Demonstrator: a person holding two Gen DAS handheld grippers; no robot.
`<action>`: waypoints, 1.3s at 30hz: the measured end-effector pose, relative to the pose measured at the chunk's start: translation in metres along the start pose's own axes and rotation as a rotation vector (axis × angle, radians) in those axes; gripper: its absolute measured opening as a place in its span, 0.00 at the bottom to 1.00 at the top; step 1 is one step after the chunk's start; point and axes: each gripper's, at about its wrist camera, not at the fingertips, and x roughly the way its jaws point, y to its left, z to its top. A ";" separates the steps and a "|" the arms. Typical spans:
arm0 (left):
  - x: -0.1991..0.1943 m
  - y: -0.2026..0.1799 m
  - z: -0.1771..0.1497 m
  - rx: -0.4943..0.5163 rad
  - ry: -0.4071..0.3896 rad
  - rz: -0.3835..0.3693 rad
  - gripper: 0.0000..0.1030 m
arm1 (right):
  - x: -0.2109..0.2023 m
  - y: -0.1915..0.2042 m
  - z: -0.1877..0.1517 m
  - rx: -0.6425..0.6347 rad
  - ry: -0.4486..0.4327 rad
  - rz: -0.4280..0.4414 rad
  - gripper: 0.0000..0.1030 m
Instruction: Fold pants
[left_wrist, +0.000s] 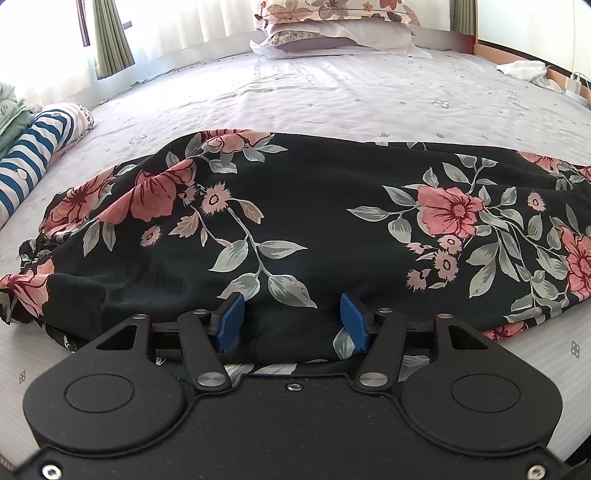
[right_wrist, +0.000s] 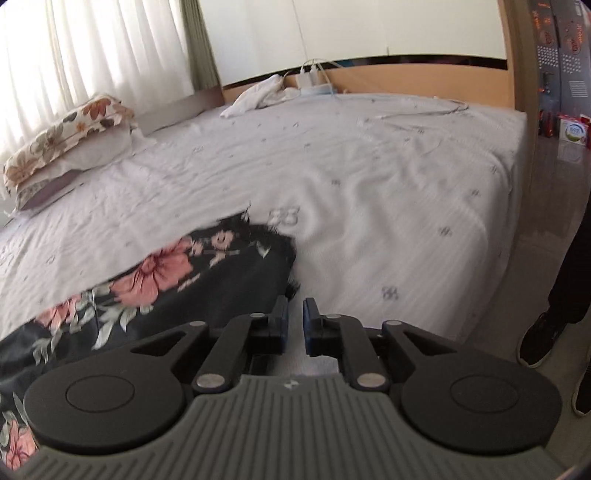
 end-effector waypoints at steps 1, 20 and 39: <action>0.000 0.000 0.000 0.000 0.000 0.000 0.55 | 0.002 0.003 -0.005 -0.015 -0.003 -0.001 0.31; 0.001 0.000 0.000 0.005 -0.002 0.004 0.58 | -0.004 0.055 -0.027 -0.204 0.068 0.351 0.62; 0.003 0.002 0.001 -0.004 0.010 -0.004 0.59 | 0.024 0.001 0.015 0.226 -0.070 0.005 0.49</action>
